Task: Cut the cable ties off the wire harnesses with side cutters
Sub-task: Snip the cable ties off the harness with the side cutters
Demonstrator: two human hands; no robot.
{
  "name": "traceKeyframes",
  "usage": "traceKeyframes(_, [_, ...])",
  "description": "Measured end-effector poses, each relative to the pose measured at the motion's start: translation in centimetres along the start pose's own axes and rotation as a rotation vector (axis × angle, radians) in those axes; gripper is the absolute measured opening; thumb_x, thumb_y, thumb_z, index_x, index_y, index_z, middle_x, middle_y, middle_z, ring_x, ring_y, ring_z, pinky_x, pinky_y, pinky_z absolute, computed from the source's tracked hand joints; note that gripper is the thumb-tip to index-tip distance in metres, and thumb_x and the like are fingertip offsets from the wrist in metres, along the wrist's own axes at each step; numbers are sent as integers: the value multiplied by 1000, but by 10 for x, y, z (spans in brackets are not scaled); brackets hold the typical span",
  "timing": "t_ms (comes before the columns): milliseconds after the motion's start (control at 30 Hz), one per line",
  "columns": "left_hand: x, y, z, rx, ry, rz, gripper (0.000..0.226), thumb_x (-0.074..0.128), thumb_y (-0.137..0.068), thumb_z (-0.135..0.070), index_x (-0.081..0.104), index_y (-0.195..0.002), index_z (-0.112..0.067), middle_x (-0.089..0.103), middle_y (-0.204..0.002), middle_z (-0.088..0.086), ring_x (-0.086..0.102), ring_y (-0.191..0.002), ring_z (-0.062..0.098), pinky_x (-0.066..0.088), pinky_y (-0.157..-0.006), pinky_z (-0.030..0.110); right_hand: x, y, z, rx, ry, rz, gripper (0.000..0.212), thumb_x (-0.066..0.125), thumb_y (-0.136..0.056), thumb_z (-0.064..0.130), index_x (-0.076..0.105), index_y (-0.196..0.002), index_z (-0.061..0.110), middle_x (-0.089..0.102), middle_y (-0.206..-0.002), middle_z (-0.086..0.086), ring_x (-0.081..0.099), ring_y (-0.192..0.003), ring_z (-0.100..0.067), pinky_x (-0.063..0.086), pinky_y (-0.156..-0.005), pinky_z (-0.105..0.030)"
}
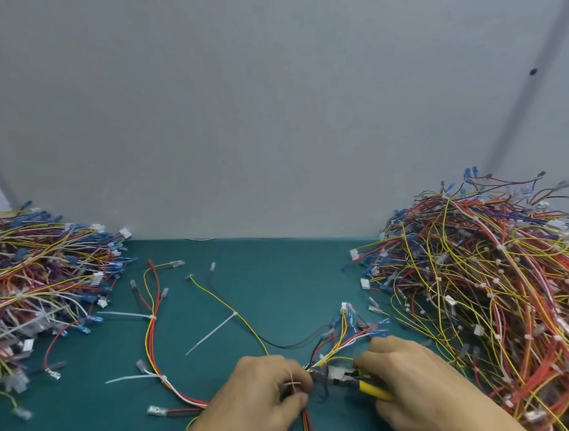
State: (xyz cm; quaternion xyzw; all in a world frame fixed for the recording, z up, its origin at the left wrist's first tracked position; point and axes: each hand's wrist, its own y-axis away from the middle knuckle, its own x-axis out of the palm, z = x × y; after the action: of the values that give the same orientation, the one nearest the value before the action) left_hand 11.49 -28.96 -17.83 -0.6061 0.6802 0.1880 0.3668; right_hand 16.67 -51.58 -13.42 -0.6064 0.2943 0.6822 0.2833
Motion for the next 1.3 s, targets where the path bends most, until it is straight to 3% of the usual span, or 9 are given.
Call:
traceKeyframes(233, [-6,1,3,-88,208,88,17,64,-80,-15,64,-90,-29,69,-78,-14,45,-49,-2,36,-58,10,-6,4,0,-25,14,72,10,50,-74,26,47,-84,25,44,-89,10,49,-91,-14,41,-70,-31])
traceKeyframes(367, [-8,1,7,-135,287,105,17,64,-79,-18,62,-93,-28,70,-80,-13,50,-59,4,43,-65,18,-3,4,3,-48,36,113,10,49,-73,25,41,-79,27,43,-88,10,49,-93,-17,38,-69,-30])
traceKeyframes(500, [-7,0,9,-137,281,102,17,65,-79,-21,62,-94,-30,70,-81,-12,50,-59,2,41,-64,17,1,3,6,-72,50,102,12,48,-75,26,38,-80,28,39,-88,11,48,-96,-16,32,-67,-27])
traceKeyframes(667, [-7,0,8,-133,288,97,17,66,-81,-19,61,-95,-28,70,-82,-9,49,-59,3,40,-63,16,1,4,8,-56,60,85,14,47,-78,28,34,-81,34,39,-91,10,48,-100,-20,41,-72,-33])
traceKeyframes(800, [-7,0,9,-136,296,96,18,68,-81,-18,61,-95,-28,69,-82,-9,47,-56,1,38,-61,14,4,1,14,-43,131,73,12,47,-79,25,40,-86,31,45,-100,6,47,-101,-22,34,-67,-31])
traceKeyframes(1100, [-6,-2,9,-151,324,85,18,70,-78,-23,62,-93,-29,70,-82,-8,48,-58,7,42,-62,19,7,2,21,-12,209,-6,18,44,-84,24,53,-100,25,47,-102,4,45,-101,-23,38,-80,-35])
traceKeyframes(1300, [-6,-2,9,-149,315,66,17,72,-78,-26,62,-92,-30,69,-81,-8,40,-53,8,38,-58,21,7,2,27,-3,242,0,20,46,-84,21,54,-102,22,47,-102,2,45,-101,-23,31,-70,-32])
